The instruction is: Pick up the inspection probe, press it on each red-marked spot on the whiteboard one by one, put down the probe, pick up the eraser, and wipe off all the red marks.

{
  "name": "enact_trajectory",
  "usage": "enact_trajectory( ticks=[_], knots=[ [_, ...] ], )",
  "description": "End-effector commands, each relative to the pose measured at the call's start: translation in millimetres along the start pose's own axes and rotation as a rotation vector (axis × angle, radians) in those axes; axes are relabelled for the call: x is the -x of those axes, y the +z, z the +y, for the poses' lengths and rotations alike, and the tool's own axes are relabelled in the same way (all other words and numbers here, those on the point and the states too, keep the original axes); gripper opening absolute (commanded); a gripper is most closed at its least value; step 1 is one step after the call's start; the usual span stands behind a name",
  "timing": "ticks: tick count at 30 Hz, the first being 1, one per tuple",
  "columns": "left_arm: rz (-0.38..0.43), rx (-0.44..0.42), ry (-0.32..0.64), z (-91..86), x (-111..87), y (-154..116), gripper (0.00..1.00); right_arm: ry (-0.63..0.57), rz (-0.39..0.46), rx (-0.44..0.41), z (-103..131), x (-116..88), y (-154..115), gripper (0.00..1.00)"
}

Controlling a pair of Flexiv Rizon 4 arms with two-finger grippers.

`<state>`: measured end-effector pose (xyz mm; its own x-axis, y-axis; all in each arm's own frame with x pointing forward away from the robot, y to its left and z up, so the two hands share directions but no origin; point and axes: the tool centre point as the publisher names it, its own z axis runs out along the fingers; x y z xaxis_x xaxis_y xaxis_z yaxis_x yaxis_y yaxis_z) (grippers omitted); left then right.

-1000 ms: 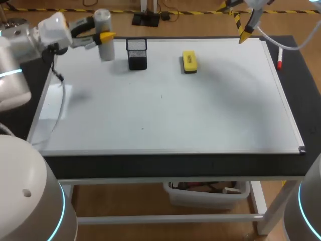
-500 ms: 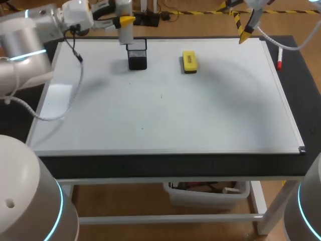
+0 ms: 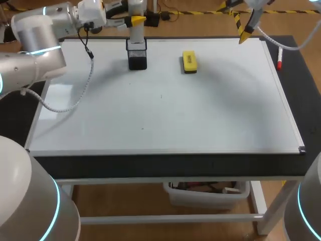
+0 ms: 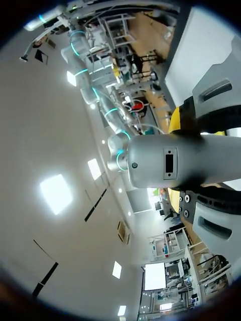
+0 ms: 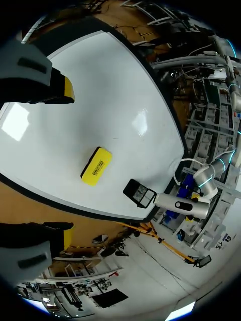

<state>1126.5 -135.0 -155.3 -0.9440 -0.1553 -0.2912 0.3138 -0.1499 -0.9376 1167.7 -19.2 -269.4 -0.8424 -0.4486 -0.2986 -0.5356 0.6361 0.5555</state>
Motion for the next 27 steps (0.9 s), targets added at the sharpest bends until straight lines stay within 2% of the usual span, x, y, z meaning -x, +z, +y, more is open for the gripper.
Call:
enact_trajectory(
  ticks=[1,16,27],
  knots=[
    [0.092,-0.016,-0.002,13.0,9.4,1,0.0,-0.001,0.004,-0.003,0,0,-1,1.0],
    [0.106,-0.016,-0.003,39.4,12.9,-8,0.0,-0.001,0.004,-0.003,0,0,-1,1.0],
    [0.092,-0.021,-0.038,62.9,19.5,-11,0.0,-0.001,0.004,-0.003,0,0,-1,1.0]
  ],
)
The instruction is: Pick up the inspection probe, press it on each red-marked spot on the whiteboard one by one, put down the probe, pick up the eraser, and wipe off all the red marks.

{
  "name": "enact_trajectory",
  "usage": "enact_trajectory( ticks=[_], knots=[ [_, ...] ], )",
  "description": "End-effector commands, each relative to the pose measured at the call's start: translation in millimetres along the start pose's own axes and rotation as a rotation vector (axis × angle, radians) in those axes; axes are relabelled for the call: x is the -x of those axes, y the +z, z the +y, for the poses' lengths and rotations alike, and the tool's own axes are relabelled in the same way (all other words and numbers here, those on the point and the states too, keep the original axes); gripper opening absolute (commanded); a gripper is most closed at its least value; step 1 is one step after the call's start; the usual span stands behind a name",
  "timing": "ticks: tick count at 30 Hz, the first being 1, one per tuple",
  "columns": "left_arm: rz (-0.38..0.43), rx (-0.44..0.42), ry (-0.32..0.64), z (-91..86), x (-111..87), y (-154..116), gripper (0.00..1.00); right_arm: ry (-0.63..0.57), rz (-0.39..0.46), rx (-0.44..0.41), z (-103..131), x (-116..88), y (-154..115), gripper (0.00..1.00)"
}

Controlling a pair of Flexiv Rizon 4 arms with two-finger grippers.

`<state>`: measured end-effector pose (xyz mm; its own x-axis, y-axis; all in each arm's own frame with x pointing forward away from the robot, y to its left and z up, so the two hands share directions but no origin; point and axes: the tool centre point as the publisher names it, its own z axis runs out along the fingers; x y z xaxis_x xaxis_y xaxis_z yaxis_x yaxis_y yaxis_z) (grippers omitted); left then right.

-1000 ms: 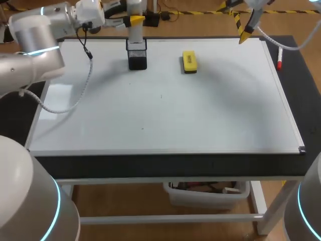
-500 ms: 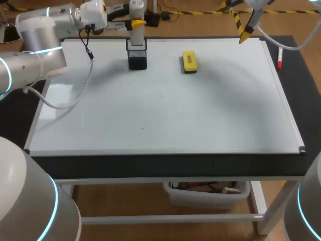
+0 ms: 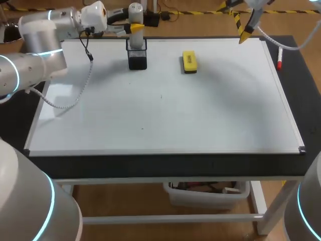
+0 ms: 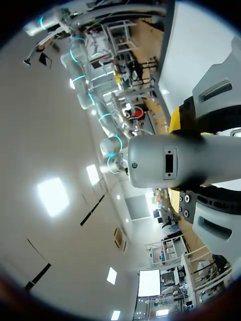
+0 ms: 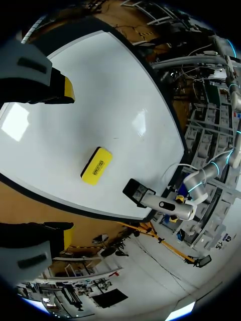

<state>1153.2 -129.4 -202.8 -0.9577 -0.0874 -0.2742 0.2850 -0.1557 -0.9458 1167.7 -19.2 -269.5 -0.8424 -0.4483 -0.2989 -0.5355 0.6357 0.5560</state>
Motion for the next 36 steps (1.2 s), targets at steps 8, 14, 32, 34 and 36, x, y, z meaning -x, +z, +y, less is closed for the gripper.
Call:
enact_trajectory(
  ticks=[8,14,32,34,36],
  knots=[
    [0.011,-0.024,-0.033,25.4,12.6,1,0.0,-0.002,0.004,-0.004,0,0,-1,1.0],
    [-0.005,-0.017,-0.063,36.7,11.4,0,0.0,-0.002,0.004,-0.004,0,0,-1,1.0],
    [-0.026,-0.013,-0.124,65.3,8.4,-10,0.0,-0.002,0.004,-0.004,0,0,-1,1.0],
    [-0.026,-0.014,-0.129,66.9,7.7,-10,0.0,-0.002,0.004,-0.004,0,0,-1,1.0],
    [-0.028,-0.014,-0.134,69.0,7.6,-10,0.0,-0.002,0.004,-0.004,0,0,-1,1.0]
  ],
)
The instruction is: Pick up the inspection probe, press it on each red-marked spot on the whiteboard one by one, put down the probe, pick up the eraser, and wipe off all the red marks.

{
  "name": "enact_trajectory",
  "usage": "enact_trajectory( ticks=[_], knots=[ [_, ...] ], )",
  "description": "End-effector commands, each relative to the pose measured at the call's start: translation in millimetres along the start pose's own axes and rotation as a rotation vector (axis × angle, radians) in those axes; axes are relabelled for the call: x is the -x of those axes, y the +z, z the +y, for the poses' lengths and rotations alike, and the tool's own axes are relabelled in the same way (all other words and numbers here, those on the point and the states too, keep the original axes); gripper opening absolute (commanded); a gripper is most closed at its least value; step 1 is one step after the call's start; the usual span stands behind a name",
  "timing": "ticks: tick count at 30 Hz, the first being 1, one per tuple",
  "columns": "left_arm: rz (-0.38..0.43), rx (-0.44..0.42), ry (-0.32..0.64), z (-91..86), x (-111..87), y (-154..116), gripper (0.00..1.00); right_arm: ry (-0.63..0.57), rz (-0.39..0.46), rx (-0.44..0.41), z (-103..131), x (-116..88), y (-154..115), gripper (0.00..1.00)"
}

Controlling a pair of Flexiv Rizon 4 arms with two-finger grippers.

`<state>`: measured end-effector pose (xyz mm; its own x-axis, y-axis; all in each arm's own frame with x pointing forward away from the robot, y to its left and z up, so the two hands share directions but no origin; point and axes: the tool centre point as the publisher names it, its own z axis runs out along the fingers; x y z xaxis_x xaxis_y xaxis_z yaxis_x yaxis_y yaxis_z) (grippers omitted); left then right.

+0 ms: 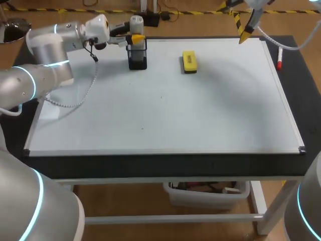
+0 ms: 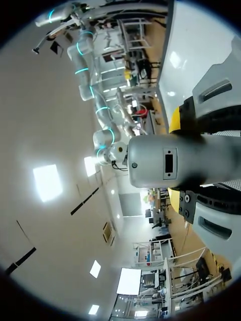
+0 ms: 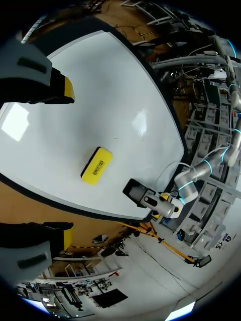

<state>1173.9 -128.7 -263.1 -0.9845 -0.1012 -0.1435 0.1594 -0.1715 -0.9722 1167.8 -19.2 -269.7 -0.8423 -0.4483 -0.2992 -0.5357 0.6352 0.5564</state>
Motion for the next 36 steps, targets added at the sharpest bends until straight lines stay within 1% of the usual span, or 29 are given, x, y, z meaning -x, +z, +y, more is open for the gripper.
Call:
enact_trajectory(
  ticks=[1,8,9,10,11,12,17,21,23,25,29,32,34,36],
  knots=[
    [0.007,-0.01,-0.007,5.9,4.5,1,0.0,-0.001,0.004,-0.005,0,0,-1,1.0],
    [-0.01,-0.009,-0.027,10.5,5.9,-2,0.0,-0.001,0.004,-0.005,0,0,-1,1.0],
    [-0.014,-0.008,-0.03,10.6,5.8,-2,0.15,-0.001,0.004,-0.005,0,0,-1,1.0],
    [-0.015,-0.008,-0.031,10.6,5.7,-2,0.33,-0.001,0.004,-0.005,0,0,-1,1.0],
    [-0.015,-0.007,-0.032,10.5,5.7,-3,0.74,-0.001,0.004,-0.005,0,0,-1,1.0],
    [-0.016,-0.006,-0.033,10.4,5.6,-3,1.0,-0.001,0.004,-0.005,0,0,-1,1.0],
    [-0.023,-0.001,-0.031,7.2,5.7,-7,1.0,-0.001,0.004,-0.005,0,0,-1,1.0],
    [-0.036,0.004,-0.016,0.6,4.9,-13,1.0,-0.001,0.004,-0.005,0,0,-1,1.0],
    [-0.052,0.024,-0.003,-3.0,4.8,-17,1.0,-0.001,0.004,-0.005,0,0,-1,1.0],
    [-0.074,0.066,0.013,-7.5,2.9,-22,1.0,-0.001,0.004,-0.005,0,0,-1,1.0],
    [-0.163,0.193,0.04,-17.1,-4.7,-37,1.0,-0.001,0.004,-0.005,0,0,-1,1.0],
    [-0.229,0.26,0.047,-23.1,-9.0,-51,1.0,-0.001,0.004,-0.005,0,0,-1,1.0],
    [-0.258,0.295,0.05,-26.0,-11.1,-61,1.0,-0.001,0.004,-0.005,0,0,-1,1.0],
    [-0.298,0.345,0.048,-30.0,-17.6,-69,1.0,-0.001,0.004,-0.005,0,0,-1,1.0]
  ],
)
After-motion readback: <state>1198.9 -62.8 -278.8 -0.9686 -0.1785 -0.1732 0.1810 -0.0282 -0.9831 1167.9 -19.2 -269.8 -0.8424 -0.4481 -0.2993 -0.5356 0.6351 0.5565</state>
